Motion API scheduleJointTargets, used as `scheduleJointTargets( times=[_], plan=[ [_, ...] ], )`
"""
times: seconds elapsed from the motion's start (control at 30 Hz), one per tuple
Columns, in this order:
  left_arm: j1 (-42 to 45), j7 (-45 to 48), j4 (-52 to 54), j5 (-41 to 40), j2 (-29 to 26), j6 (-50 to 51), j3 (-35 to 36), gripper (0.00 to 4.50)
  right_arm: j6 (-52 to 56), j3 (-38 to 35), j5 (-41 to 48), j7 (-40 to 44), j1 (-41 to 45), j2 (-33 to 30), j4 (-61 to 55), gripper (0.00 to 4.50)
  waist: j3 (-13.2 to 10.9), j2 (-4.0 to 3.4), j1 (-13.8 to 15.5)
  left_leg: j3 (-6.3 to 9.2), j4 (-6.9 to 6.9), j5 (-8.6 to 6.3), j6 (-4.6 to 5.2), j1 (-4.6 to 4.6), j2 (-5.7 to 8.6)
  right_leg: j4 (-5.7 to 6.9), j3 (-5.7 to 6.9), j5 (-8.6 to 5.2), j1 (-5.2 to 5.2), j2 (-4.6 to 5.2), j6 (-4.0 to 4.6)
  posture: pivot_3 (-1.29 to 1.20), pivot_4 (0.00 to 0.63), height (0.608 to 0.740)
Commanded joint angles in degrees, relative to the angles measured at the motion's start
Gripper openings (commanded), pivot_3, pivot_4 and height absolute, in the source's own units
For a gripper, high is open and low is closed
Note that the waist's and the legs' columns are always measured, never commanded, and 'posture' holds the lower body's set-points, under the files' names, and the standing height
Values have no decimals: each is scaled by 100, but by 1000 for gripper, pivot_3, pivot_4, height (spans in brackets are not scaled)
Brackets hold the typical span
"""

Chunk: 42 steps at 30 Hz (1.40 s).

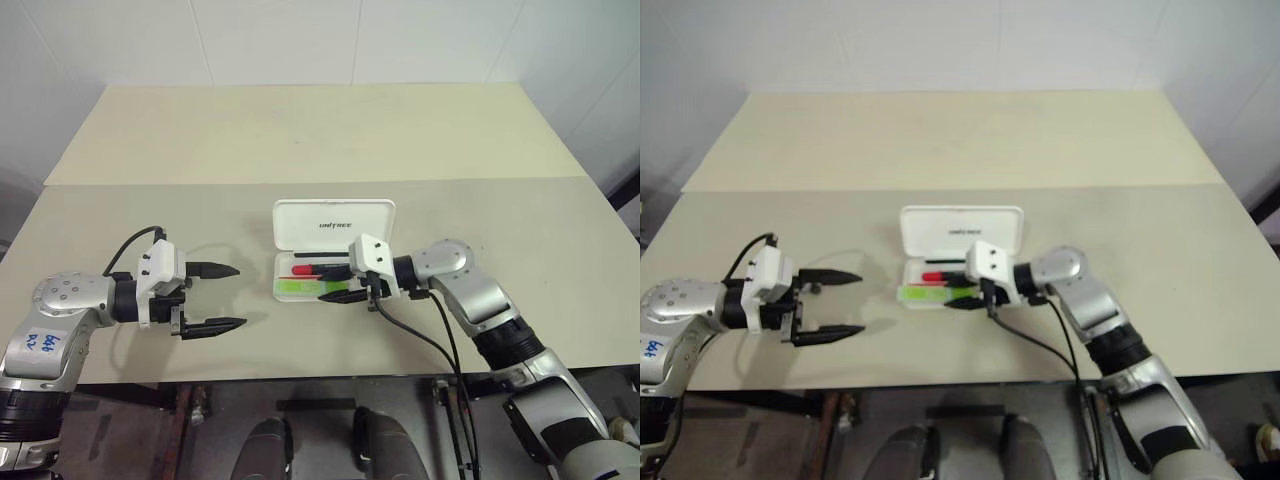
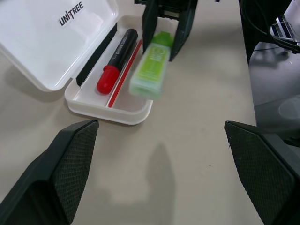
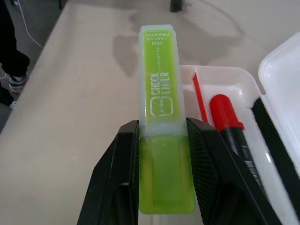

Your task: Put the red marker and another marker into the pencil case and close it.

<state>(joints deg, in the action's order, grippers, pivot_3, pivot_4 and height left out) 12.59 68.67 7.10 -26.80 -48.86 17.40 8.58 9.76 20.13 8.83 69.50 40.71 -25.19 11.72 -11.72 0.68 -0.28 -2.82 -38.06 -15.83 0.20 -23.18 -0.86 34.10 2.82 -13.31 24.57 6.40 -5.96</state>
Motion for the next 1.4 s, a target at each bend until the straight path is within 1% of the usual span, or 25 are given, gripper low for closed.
scheduleJointTargets(
  times=[0.03,0.37,0.47,0.63,0.8,0.87,0.93,0.97,1.1,1.2,1.3,1.4],
  plan=[
    [-35,-78,277,-126,-46,47,168,4500,-207,-4,-72,89,202,85,153,1084,0,0,-4,0,0,1,-2,0,-1,2,0,0,2,-1,0,0,150,740],
    [42,-186,331,-137,9,77,119,4500,-621,66,-388,330,460,124,761,1084,0,0,-18,-1,3,1,-4,0,-1,10,0,-1,3,-3,2,0,150,740],
    [75,-203,334,-141,23,78,105,4500,-1002,111,-555,382,531,143,1071,1084,0,0,-31,-2,2,1,-4,1,0,10,0,-1,3,-3,2,0,150,740],
    [84,-210,339,-142,32,75,106,4500,-1066,31,-499,403,598,246,1229,1084,0,0,-92,0,2,2,-6,5,-2,11,0,-1,2,-3,3,0,150,740],
    [113,-221,335,-142,50,71,82,4500,-1156,-84,-428,306,732,395,1239,2875,0,0,-136,0,3,2,-6,4,-1,31,-1,-1,1,-1,2,0,150,740],
    [137,-207,301,-132,52,52,68,4500,-1033,-171,-292,322,802,481,1135,3583,0,0,-150,0,5,2,-6,4,-3,32,-1,-1,3,-2,3,0,150,740],
    [161,-193,271,-123,53,35,57,4500,-966,-267,-188,295,868,562,1024,4402,0,0,-152,0,5,2,-7,4,-5,33,-1,-1,5,-4,3,0,150,740],
    [171,-192,263,-121,54,33,55,4500,-878,-329,-88,316,897,584,902,4464,0,0,-151,0,5,2,-7,4,-5,34,-2,-2,5,-4,3,0,150,740],
    [167,-217,276,-137,67,42,79,4500,-486,-558,399,436,875,579,271,4464,0,-1,-136,2,6,1,-8,2,-14,33,-1,-2,6,-1,3,0,150,740],
    [62,-337,371,-208,123,96,186,4500,-50,-727,849,557,639,419,-440,4464,0,0,-118,2,7,0,-8,0,-23,30,0,-2,6,2,3,0,150,740],
    [-300,-873,657,-331,349,184,584,4500,398,-1011,1281,604,71,-41,-1371,4464,0,0,-106,4,10,-2,-5,-2,-25,23,3,-2,5,7,3,0,150,740],
    [-799,-1625,1082,-424,771,259,1101,4500,713,-1343,1581,493,-467,-503,-1965,4464,0,0,-104,28,13,-14,5,-3,-27,9,5,-1,5,14,2,0,150,740]
  ],
)
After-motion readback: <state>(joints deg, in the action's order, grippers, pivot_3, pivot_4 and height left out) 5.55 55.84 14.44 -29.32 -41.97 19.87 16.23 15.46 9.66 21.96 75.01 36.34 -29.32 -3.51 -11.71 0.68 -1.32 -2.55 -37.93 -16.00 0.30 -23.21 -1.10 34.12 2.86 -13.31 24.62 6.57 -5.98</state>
